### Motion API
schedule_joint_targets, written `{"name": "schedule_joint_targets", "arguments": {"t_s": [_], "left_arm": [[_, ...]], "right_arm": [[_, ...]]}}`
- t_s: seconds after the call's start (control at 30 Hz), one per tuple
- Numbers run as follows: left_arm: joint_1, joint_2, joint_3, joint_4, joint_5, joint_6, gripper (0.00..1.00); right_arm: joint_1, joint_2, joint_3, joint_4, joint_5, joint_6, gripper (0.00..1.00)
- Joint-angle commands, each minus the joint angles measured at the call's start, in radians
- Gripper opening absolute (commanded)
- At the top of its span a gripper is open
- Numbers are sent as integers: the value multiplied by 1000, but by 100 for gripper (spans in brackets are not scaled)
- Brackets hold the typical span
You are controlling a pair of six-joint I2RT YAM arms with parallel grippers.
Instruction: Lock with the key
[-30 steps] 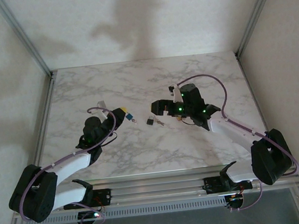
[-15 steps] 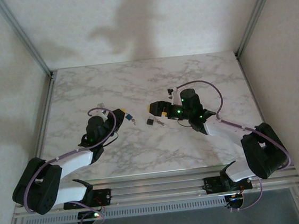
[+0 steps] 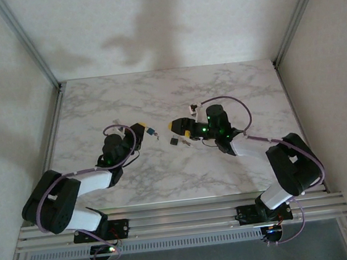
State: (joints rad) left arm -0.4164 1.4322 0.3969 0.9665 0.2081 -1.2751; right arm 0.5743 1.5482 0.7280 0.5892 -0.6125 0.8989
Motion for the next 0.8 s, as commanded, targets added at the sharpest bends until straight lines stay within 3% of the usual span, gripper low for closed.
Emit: {"name": "schedule_joint_targets", "arguments": {"t_s": [0.0,0.47,0.77], "left_arm": [[-17,27,27,107,-25,-61,0],[-70,182,54,271,-4,-148,0],[-93,213,80,271,-12,-149,0]], "right_arm": [[9,21,-7,80,-34,28,85],[12,33,-4,85,-45,22,82],[10,32,1,55,-36,6,80]]}}
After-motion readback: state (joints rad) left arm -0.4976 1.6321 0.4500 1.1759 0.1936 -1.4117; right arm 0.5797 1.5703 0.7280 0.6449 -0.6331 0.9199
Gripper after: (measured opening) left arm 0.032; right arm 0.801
